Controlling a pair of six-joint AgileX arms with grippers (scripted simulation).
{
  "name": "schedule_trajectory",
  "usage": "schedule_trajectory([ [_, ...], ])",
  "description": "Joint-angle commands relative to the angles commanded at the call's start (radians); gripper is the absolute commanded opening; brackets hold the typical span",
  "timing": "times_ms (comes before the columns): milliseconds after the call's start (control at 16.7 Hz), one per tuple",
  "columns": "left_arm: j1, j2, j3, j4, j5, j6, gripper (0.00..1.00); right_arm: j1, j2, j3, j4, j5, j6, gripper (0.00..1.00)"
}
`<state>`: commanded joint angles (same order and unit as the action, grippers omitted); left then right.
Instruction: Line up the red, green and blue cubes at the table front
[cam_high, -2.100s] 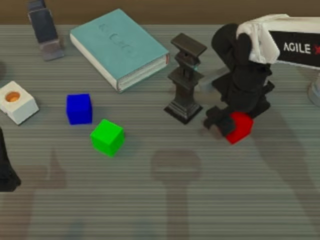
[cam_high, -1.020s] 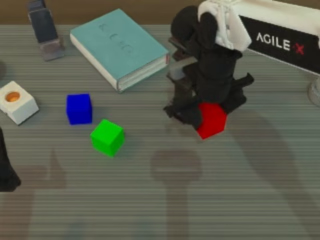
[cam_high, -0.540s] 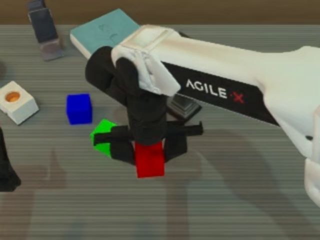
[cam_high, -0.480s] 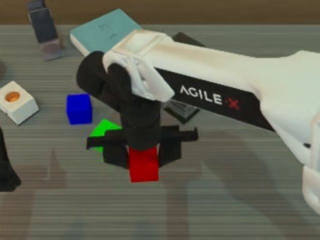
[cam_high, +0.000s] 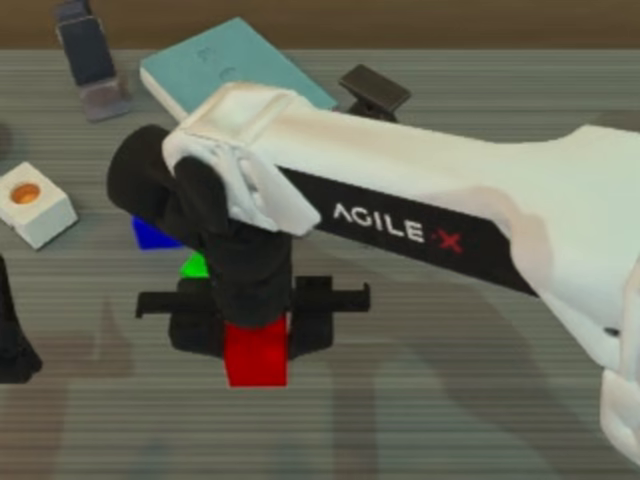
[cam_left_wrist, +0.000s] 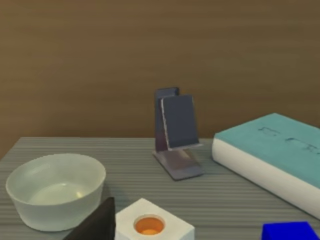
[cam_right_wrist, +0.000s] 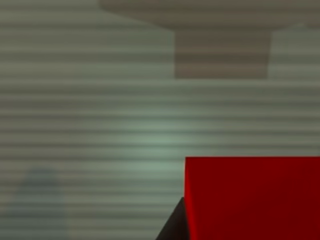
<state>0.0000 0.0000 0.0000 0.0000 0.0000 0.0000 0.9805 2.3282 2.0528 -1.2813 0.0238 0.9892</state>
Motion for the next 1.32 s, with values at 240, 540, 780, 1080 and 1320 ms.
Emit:
schedule_trajectory([
  [240, 0.000, 0.000, 0.000, 0.000, 0.000, 0.000, 1.00, -0.003, 0.009, -0.040, 0.043, -0.001, -0.001, 0.00],
  [540, 0.000, 0.000, 0.000, 0.000, 0.000, 0.000, 1.00, 0.001, 0.045, -0.175, 0.225, 0.000, 0.003, 0.00],
  [780, 0.000, 0.000, 0.000, 0.000, 0.000, 0.000, 1.00, 0.003, 0.051, -0.191, 0.242, 0.001, 0.004, 0.00],
  [1080, 0.000, 0.000, 0.000, 0.000, 0.000, 0.000, 1.00, 0.003, 0.051, -0.191, 0.242, 0.001, 0.004, 0.30],
  [1320, 0.000, 0.000, 0.000, 0.000, 0.000, 0.000, 1.00, 0.003, 0.051, -0.191, 0.242, 0.001, 0.004, 0.60],
])
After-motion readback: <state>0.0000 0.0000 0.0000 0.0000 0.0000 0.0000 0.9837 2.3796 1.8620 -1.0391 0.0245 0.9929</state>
